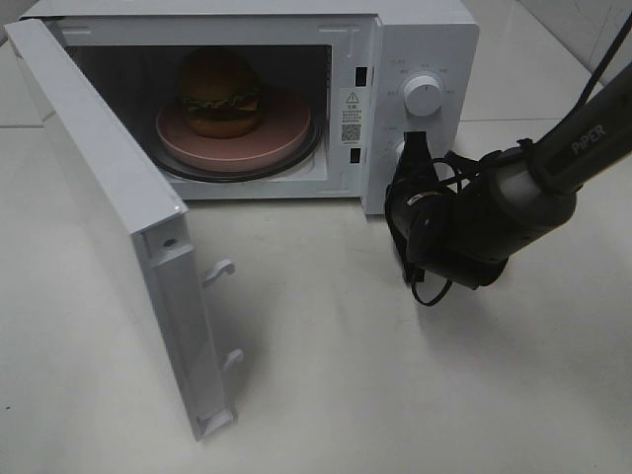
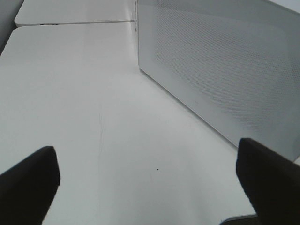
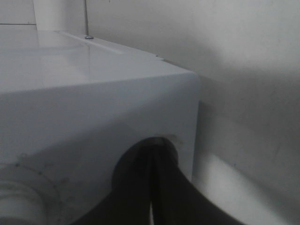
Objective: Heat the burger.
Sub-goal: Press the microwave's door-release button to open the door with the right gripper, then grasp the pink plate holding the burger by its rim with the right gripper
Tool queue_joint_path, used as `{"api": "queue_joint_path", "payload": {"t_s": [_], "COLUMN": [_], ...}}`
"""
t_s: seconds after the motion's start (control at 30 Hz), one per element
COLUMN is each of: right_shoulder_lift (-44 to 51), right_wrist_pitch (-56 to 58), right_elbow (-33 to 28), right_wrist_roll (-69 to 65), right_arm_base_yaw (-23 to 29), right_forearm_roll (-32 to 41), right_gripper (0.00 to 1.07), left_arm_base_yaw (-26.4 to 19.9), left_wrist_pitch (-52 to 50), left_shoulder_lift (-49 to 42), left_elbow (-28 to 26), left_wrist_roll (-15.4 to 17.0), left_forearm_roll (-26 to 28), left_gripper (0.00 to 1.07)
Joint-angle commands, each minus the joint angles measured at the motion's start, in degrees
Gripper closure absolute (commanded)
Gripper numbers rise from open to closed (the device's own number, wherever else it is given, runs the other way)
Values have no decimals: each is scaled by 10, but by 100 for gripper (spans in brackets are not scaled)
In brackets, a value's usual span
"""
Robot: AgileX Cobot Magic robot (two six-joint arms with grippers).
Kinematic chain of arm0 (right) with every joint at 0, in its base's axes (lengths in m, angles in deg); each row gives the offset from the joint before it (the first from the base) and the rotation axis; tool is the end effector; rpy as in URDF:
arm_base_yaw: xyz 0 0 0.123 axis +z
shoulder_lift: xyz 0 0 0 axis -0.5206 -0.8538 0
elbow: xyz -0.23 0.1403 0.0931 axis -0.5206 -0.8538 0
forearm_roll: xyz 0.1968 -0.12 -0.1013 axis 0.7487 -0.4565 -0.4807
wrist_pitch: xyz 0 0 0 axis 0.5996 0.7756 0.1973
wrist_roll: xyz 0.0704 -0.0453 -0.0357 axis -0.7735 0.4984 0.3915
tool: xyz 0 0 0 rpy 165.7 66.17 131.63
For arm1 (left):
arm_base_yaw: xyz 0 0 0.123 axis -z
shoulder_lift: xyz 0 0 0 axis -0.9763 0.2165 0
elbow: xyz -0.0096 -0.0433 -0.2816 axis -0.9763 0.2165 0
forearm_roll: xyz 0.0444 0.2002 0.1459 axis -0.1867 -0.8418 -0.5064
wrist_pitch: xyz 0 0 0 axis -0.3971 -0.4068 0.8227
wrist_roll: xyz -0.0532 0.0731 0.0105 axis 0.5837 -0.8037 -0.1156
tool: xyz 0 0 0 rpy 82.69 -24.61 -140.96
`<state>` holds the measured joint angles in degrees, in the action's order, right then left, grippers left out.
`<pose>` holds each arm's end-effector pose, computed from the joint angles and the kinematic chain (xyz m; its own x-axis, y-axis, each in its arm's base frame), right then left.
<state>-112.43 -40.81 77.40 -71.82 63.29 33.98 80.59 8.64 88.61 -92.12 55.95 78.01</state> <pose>0.3545 0.1639 0.0851 0.0347 0.9976 -0.0595 0.3990 0.0408 0.9160 -0.0056 -0.0072 0.2791 -0.4345 0.0266 -0.9003 0.1289 0.9911 -0.0329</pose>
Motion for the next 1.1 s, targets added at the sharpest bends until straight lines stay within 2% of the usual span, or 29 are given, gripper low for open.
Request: {"api": "queue_joint_path", "payload": {"t_s": [0.03, 0.27, 0.8, 0.97, 1.1], "right_shoulder_lift": [20, 39, 120, 169, 214], "right_wrist_pitch": [-57, -28, 38, 76, 157], "right_elbow": [9, -32, -132, -166, -175], "right_wrist_roll": [-7, -24, 30, 77, 143], "right_arm_base_yaw": [-10, 10, 16, 15, 11], "right_forearm_roll": [-50, -47, -49, -76, -143], "right_gripper": [107, 107, 107, 107, 107], "left_arm_base_yaw": [-1, -1, -1, -1, -1], "left_wrist_pitch": [-5, -5, -5, -5, -5], "left_shoulder_lift": [-12, -12, -12, -12, -12], "left_elbow": [2, 2, 2, 2, 2], "left_wrist_roll": [4, 4, 4, 4, 4], "left_forearm_roll": [1, 1, 1, 1, 1], "left_gripper": [10, 10, 10, 10, 10]}}
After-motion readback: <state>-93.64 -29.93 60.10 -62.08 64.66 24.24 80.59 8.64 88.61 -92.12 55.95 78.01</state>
